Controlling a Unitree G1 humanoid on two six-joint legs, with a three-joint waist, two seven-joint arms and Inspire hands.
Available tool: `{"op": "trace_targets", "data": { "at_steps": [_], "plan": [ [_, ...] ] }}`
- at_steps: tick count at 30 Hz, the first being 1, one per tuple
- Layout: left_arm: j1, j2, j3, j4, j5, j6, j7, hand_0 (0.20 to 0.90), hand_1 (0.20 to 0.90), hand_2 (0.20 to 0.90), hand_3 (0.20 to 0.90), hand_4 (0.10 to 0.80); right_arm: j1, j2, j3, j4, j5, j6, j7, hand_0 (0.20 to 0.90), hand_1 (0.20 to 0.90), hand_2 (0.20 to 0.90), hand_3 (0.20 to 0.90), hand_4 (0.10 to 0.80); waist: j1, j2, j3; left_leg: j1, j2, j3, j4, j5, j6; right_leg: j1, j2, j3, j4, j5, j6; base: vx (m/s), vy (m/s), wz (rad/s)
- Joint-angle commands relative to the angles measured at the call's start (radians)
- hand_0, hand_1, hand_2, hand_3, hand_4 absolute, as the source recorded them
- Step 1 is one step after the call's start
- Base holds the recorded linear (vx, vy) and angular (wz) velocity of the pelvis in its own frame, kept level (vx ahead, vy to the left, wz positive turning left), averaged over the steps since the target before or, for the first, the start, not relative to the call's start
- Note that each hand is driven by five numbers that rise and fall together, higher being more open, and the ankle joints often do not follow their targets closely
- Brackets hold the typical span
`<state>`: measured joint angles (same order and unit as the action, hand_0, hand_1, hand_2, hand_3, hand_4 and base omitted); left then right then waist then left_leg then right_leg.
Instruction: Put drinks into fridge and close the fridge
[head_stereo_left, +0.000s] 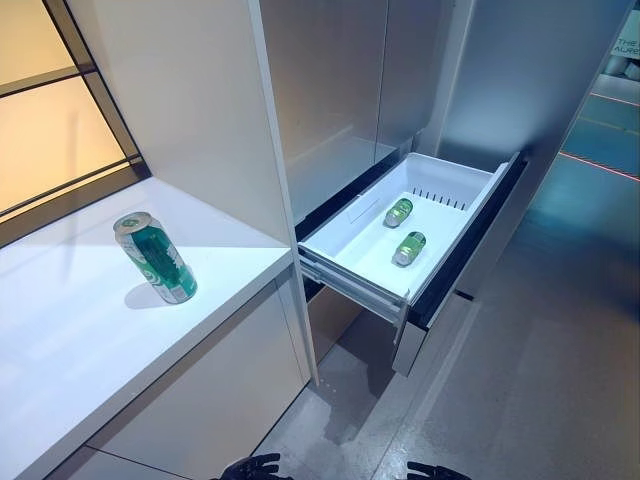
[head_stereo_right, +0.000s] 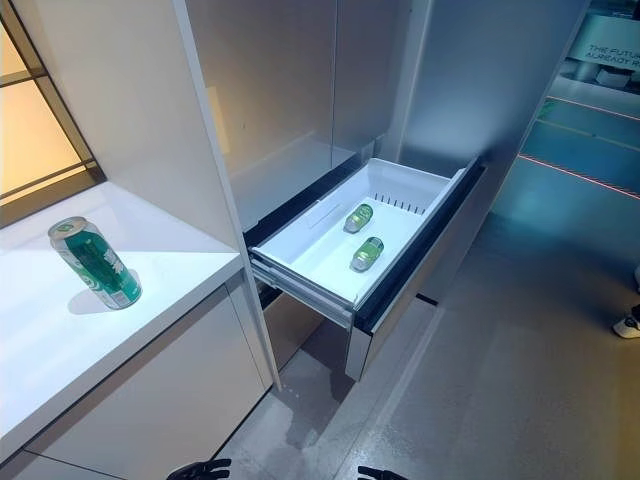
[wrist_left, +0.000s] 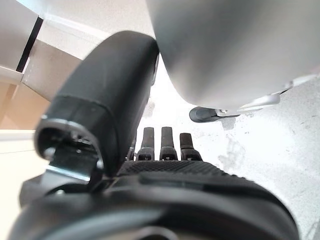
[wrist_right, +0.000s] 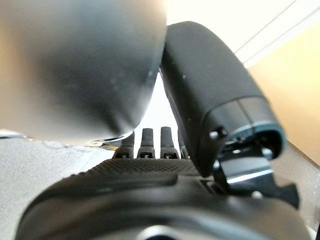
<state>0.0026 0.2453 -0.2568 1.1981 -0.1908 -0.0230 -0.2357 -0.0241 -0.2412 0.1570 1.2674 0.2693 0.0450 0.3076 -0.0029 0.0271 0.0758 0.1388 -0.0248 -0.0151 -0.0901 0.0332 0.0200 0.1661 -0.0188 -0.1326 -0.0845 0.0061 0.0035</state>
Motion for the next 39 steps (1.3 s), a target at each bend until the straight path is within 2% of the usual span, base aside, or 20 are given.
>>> {"op": "trace_targets", "data": {
  "at_steps": [1, 6, 10, 12, 14, 17, 21, 23, 25, 26, 27, 28, 30, 31, 32, 33, 34, 36, 39],
  "plan": [
    [-0.041, -0.025, 0.004, 0.056, -0.007, -0.025, -0.029, 0.9, 0.9, 0.9, 0.9, 0.8, -0.051, -0.008, -0.017, 0.041, 0.024, -0.008, 0.006, 0.9, 0.9, 0.9, 0.9, 0.8, 0.026, -0.007, 0.021, 0.016, -0.039, 0.062, 0.04, -0.08, 0.017, -0.048, -0.016, -0.028, 0.081, -0.03, 0.046, 0.0, 0.0, 0.0],
    [-0.043, -0.028, 0.025, 0.061, -0.073, -0.047, -0.041, 0.9, 0.9, 0.9, 0.9, 0.8, -0.05, -0.006, -0.014, 0.045, 0.024, -0.01, 0.009, 0.9, 0.9, 0.9, 0.9, 0.8, 0.024, -0.011, 0.02, 0.02, -0.037, 0.067, 0.039, -0.08, 0.016, -0.045, -0.014, -0.023, 0.08, -0.03, 0.046, 0.0, 0.0, 0.0],
    [-0.049, -0.03, 0.056, 0.027, -0.21, -0.111, -0.109, 0.9, 0.9, 0.9, 0.9, 0.8, -0.051, -0.008, -0.016, 0.038, 0.019, -0.002, 0.011, 0.9, 0.9, 0.9, 0.9, 0.8, 0.023, -0.012, 0.021, 0.019, -0.036, 0.069, 0.038, -0.079, 0.013, -0.045, -0.014, -0.02, 0.08, -0.03, 0.046, 0.0, 0.0, 0.0],
    [-0.055, -0.026, 0.065, -0.042, -0.286, -0.144, -0.15, 0.9, 0.9, 0.9, 0.9, 0.8, -0.054, -0.013, -0.017, 0.029, 0.02, 0.007, 0.012, 0.9, 0.9, 0.9, 0.9, 0.8, 0.026, -0.011, 0.026, 0.018, -0.035, 0.068, 0.038, -0.079, 0.011, -0.048, -0.014, -0.021, 0.082, -0.029, 0.047, -0.017, 0.001, 0.0],
    [-0.065, -0.015, 0.065, -0.146, -0.35, -0.143, -0.191, 0.9, 0.9, 0.9, 0.9, 0.8, -0.06, -0.024, -0.022, 0.016, 0.021, 0.02, 0.015, 0.9, 0.9, 0.9, 0.9, 0.8, 0.03, -0.008, 0.032, 0.015, -0.035, 0.067, 0.04, -0.079, 0.01, -0.049, -0.015, -0.022, 0.082, -0.028, 0.046, -0.05, 0.006, 0.02],
    [-0.079, 0.008, 0.046, -0.318, -0.424, -0.114, -0.298, 0.9, 0.9, 0.9, 0.9, 0.8, -0.063, -0.037, -0.03, 0.0, 0.02, 0.032, 0.019, 0.9, 0.9, 0.9, 0.9, 0.8, 0.036, -0.002, 0.038, 0.009, -0.036, 0.062, 0.042, -0.077, 0.01, -0.053, -0.015, -0.024, 0.083, -0.026, 0.045, -0.047, 0.016, 0.04],
    [-0.093, 0.069, 0.028, -0.63, -0.566, -0.004, -0.554, 0.9, 0.9, 0.9, 0.9, 0.8, -0.06, -0.059, -0.042, -0.013, 0.015, 0.035, 0.03, 0.9, 0.9, 0.9, 0.9, 0.8, 0.043, 0.009, 0.043, 0.005, -0.036, 0.054, 0.039, -0.074, 0.012, -0.058, -0.015, -0.025, 0.083, -0.024, 0.044, -0.032, 0.017, 0.02],
    [-0.106, 0.093, 0.04, -0.77, -0.612, 0.05, -0.61, 0.9, 0.9, 0.9, 0.9, 0.8, -0.057, -0.06, -0.043, -0.011, 0.016, 0.03, 0.029, 0.9, 0.9, 0.9, 0.9, 0.8, 0.047, 0.011, 0.043, 0.002, -0.036, 0.052, 0.039, -0.073, 0.012, -0.058, -0.016, -0.026, 0.082, -0.022, 0.045, 0.0, 0.0, 0.0],
    [-0.132, 0.126, 0.073, -0.982, -0.705, 0.137, -0.642, 0.9, 0.9, 0.9, 0.9, 0.8, -0.048, -0.058, -0.043, -0.006, 0.018, 0.017, 0.027, 0.9, 0.9, 0.9, 0.9, 0.8, 0.051, 0.011, 0.042, 0.001, -0.036, 0.046, 0.037, -0.074, 0.014, -0.058, -0.018, -0.027, 0.081, -0.022, 0.046, -0.005, -0.002, 0.04],
    [-0.147, 0.134, 0.091, -1.066, -0.751, 0.153, -0.644, 0.9, 0.9, 0.9, 0.9, 0.8, -0.044, -0.055, -0.042, -0.001, 0.019, 0.009, 0.025, 0.9, 0.9, 0.9, 0.9, 0.8, 0.053, 0.011, 0.04, 0.001, -0.037, 0.044, 0.036, -0.074, 0.015, -0.057, -0.018, -0.027, 0.08, -0.022, 0.046, -0.001, -0.007, 0.15],
    [-0.153, 0.136, 0.104, -1.124, -0.783, 0.187, -0.617, 0.9, 0.9, 0.9, 0.9, 0.8, -0.042, -0.053, -0.041, 0.003, 0.018, 0.004, 0.025, 0.9, 0.9, 0.9, 0.9, 0.8, 0.053, 0.01, 0.04, 0.002, -0.037, 0.041, 0.036, -0.075, 0.016, -0.055, -0.018, -0.027, 0.079, -0.023, 0.047, 0.014, -0.014, 0.13],
    [-0.177, 0.129, 0.141, -1.262, -0.866, 0.214, -0.564, 0.9, 0.9, 0.9, 0.9, 0.8, -0.031, -0.044, -0.041, 0.017, 0.017, -0.015, 0.023, 0.9, 0.9, 0.9, 0.9, 0.8, 0.056, 0.008, 0.035, 0.004, -0.039, 0.036, 0.033, -0.078, 0.019, -0.052, -0.019, -0.025, 0.076, -0.026, 0.047, 0.022, -0.019, 0.09],
    [-0.201, 0.131, 0.19, -1.368, -0.929, 0.174, -0.495, 0.9, 0.9, 0.9, 0.9, 0.8, -0.016, -0.03, -0.035, 0.027, 0.019, -0.035, 0.016, 0.9, 0.9, 0.9, 0.9, 0.8, 0.059, 0.004, 0.028, 0.007, -0.04, 0.028, 0.03, -0.082, 0.021, -0.045, -0.019, -0.024, 0.072, -0.03, 0.047, 0.027, -0.034, 0.05],
    [-0.214, 0.146, 0.211, -1.405, -0.943, 0.11, -0.418, 0.9, 0.9, 0.9, 0.9, 0.8, -0.008, -0.023, -0.026, 0.03, 0.023, -0.042, 0.012, 0.9, 0.9, 0.9, 0.9, 0.8, 0.062, 0.002, 0.024, 0.009, -0.041, 0.023, 0.029, -0.082, 0.02, -0.041, -0.018, -0.023, 0.069, -0.031, 0.047, 0.029, -0.043, 0.03],
    [-0.22, 0.163, 0.23, -1.423, -0.906, 0.032, -0.348, 0.9, 0.9, 0.9, 0.9, 0.8, -0.001, -0.017, -0.019, 0.029, 0.026, -0.045, 0.007, 0.9, 0.9, 0.9, 0.9, 0.8, 0.063, 0.0, 0.022, 0.011, -0.041, 0.019, 0.028, -0.083, 0.02, -0.037, -0.017, -0.023, 0.067, -0.032, 0.047, 0.052, -0.054, 0.01],
    [-0.231, 0.208, 0.278, -1.443, -0.814, -0.107, -0.205, 0.9, 0.9, 0.9, 0.9, 0.8, 0.016, -0.005, -0.01, 0.021, 0.034, -0.048, -0.004, 0.9, 0.9, 0.9, 0.9, 0.8, 0.071, -0.004, 0.017, 0.016, -0.044, 0.007, 0.025, -0.084, 0.02, -0.027, -0.016, -0.026, 0.059, -0.036, 0.045, 0.044, -0.038, 0.0],
    [-0.232, 0.212, 0.281, -1.444, -0.809, -0.116, -0.196, 0.9, 0.9, 0.9, 0.9, 0.8, 0.017, -0.004, -0.009, 0.02, 0.035, -0.049, -0.006, 0.9, 0.9, 0.9, 0.9, 0.8, 0.07, -0.004, 0.017, 0.018, -0.044, 0.005, 0.024, -0.084, 0.02, -0.025, -0.016, -0.027, 0.059, -0.036, 0.045, 0.049, -0.038, 0.01],
    [-0.238, 0.247, 0.335, -1.449, -0.735, -0.229, -0.087, 0.9, 0.9, 0.9, 0.9, 0.8, 0.03, 0.009, 0.001, 0.025, 0.047, -0.059, -0.018, 0.9, 0.9, 0.9, 0.9, 0.8, 0.082, -0.008, 0.011, 0.02, -0.047, -0.009, 0.021, -0.084, 0.02, -0.014, -0.013, -0.033, 0.052, -0.041, 0.043, 0.015, -0.014, 0.02],
    [-0.235, 0.259, 0.406, -1.481, -0.614, -0.323, 0.018, 0.9, 0.9, 0.9, 0.9, 0.8, 0.032, 0.024, 0.015, 0.03, 0.06, -0.064, -0.028, 0.9, 0.9, 0.9, 0.9, 0.8, 0.099, -0.012, 0.001, 0.018, -0.048, -0.023, 0.017, -0.081, 0.016, -0.009, -0.01, -0.043, 0.048, -0.047, 0.039, 0.018, -0.023, 0.13]
  ]
}}
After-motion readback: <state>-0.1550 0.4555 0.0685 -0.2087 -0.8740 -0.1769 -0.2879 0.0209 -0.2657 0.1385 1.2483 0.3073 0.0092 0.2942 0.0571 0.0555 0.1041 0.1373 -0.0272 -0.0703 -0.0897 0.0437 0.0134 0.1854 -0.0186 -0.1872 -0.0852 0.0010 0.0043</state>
